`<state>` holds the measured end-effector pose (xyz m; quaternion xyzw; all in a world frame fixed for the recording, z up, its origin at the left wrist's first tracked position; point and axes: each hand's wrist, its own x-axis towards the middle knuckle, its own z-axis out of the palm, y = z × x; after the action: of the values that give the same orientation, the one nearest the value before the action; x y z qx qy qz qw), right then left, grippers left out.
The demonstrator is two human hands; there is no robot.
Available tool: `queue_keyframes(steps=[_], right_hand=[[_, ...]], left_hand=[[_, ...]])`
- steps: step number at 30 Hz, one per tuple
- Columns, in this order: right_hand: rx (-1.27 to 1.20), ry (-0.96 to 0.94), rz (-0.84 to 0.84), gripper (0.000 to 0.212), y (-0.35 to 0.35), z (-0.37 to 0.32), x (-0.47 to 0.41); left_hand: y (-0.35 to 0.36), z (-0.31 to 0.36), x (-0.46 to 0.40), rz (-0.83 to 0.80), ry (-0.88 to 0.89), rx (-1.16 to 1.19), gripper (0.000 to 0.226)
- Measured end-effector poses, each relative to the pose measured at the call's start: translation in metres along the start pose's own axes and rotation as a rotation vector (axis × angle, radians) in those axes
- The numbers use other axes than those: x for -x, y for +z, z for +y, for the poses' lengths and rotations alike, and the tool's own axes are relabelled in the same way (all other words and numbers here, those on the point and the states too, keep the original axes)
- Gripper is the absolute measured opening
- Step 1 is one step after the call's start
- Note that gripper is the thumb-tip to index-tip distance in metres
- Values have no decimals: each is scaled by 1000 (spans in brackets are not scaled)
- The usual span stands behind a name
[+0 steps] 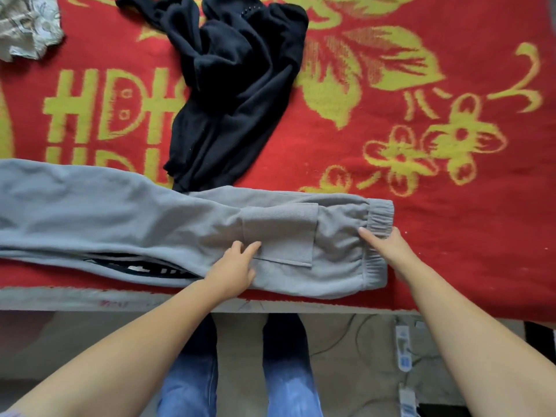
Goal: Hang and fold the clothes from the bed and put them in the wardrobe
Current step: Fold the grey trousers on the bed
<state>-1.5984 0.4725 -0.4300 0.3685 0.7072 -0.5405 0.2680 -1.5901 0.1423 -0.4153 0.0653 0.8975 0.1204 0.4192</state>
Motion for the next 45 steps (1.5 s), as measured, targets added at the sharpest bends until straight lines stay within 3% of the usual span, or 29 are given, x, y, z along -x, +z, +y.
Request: queue_keyframes(steps=[2,4,7,12,15,18,21,23,25,27,30,33,38,40,43,45], right_hand=[[21,-104,41,29,4,-8,-1],[124,-202,164,27,-7,-15,-4],[282,-198,354,36,-33,-13,-3],[423,96,651,57,-44,6,-2],[622,-91,716,80,-19,-10,3],[823,-514,574,69,31,-42,12],[787,-1000,222,28,100,-70,35],[880,-1187,-47,15,148,-66,54],[1092,-1049,-394,34,190,-49,67],[1355,-835,-610,47,215,-28,70],[1391,-785,-553,40,233,-26,66],[1398,-819,-486,31,245,-36,63],[1449,-780,-486,47,301,-48,72],[1476,-759,-460,49,331,-53,75],[1483,-673,-550,45,353,-55,76],[1458,-579,-683,46,354,-62,71]], left_hand=[[-6,7,-4,-4,8,97,63],[-7,10,-6,43,32,73,64],[-6,-5,-4,165,64,-154,65],[1,-54,6,137,-71,-389,56],[0,-86,15,105,-122,-507,41],[-7,-107,20,93,-81,-528,32],[-14,-116,19,153,95,-481,31],[-15,-122,22,124,216,-419,25],[-10,-132,26,19,273,-419,22],[-5,-144,27,-50,243,-394,22],[-13,-165,22,66,279,-345,32],[-32,-196,22,237,321,-457,38],[-62,-263,30,373,242,-561,43],[-77,-290,30,428,306,-518,45],[-75,-318,40,339,513,-494,32],[-61,-331,45,125,498,-413,26]])
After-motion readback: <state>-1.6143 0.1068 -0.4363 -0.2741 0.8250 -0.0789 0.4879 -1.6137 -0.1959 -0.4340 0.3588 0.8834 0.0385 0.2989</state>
